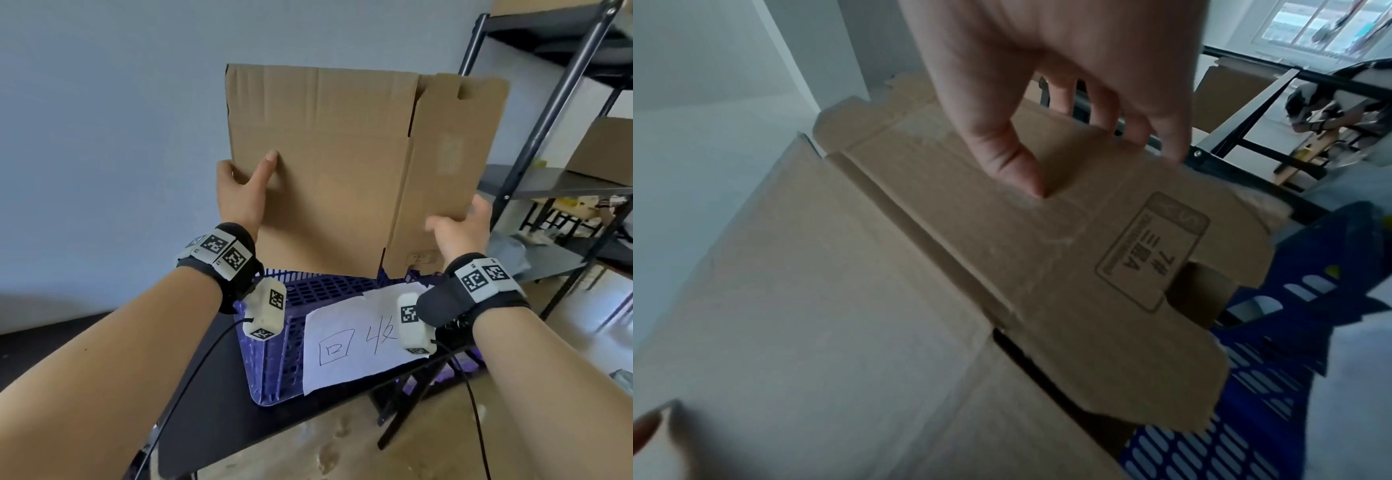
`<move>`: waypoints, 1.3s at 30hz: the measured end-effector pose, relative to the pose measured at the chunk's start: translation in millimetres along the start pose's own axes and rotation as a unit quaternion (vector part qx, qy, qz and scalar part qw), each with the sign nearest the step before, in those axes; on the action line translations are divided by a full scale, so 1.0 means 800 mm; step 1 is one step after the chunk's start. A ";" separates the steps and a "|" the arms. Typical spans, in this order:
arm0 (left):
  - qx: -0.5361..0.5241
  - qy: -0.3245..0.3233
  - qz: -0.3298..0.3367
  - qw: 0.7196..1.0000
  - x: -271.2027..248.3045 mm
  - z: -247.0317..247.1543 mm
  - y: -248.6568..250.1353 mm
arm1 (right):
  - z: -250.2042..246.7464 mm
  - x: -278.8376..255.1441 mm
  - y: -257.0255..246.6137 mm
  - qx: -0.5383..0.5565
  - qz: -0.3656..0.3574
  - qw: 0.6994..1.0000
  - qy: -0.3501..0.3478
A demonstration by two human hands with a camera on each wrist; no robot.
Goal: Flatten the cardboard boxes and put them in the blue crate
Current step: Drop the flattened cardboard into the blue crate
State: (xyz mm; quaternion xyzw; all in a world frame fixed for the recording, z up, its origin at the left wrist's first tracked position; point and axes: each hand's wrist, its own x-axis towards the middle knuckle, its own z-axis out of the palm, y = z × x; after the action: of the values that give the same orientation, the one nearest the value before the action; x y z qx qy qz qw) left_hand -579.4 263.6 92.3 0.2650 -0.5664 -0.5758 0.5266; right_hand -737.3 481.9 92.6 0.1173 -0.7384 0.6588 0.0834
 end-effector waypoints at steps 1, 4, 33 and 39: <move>0.008 -0.001 -0.006 1.000 0.003 0.011 -0.003 | 0.000 0.014 0.005 0.005 0.003 1.000 -0.008; 0.035 -0.004 -0.034 0.999 0.021 0.039 -0.020 | 0.008 0.052 0.021 0.024 0.032 0.999 -0.025; 0.469 -0.219 -0.443 0.732 0.114 0.091 -0.247 | 0.175 0.265 0.201 -0.626 0.135 0.605 -0.473; 0.531 -0.207 -0.470 0.674 0.107 0.093 -0.294 | 0.217 0.269 0.277 -0.643 0.142 0.558 -0.504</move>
State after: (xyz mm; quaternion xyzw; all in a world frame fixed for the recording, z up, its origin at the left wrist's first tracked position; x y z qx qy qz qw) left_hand -744.5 167.6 -85.9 0.6052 -0.6719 -0.3897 -0.1744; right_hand -1001.1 319.3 -79.0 0.2390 -0.8948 -0.1542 -0.3441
